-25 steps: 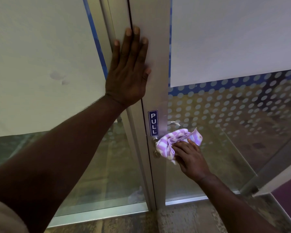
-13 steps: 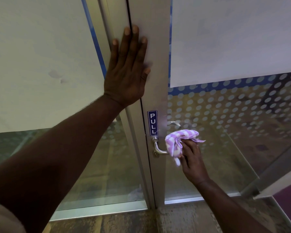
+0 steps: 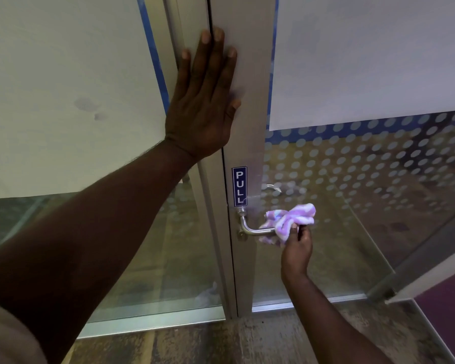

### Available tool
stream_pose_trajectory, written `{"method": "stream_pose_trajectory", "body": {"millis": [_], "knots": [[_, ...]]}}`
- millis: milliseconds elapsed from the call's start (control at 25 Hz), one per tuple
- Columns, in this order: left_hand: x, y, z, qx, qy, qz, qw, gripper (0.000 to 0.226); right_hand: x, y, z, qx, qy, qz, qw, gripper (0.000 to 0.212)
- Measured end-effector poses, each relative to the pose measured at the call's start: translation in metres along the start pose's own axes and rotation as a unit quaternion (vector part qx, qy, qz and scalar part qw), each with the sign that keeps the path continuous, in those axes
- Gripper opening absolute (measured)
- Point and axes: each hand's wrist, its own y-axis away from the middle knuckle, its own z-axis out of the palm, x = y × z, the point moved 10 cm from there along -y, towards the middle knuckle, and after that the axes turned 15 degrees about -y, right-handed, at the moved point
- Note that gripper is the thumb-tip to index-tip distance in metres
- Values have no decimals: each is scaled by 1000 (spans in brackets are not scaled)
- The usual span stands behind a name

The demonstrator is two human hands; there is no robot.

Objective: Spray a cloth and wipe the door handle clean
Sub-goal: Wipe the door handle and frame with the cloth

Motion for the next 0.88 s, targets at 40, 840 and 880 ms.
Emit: {"method": "stream_pose_trajectory", "body": {"millis": [40, 840, 880], "knots": [[-1, 0, 0, 0, 5, 0, 1000, 59, 5, 0, 0, 12, -23, 19, 999, 19], [2, -3, -11, -73, 76, 26, 994, 64, 13, 99, 29, -37, -263, 222, 938, 24], [4, -1, -14, -81, 96, 27, 992, 65, -1, 98, 33, -52, -274, 212, 937, 29]]}}
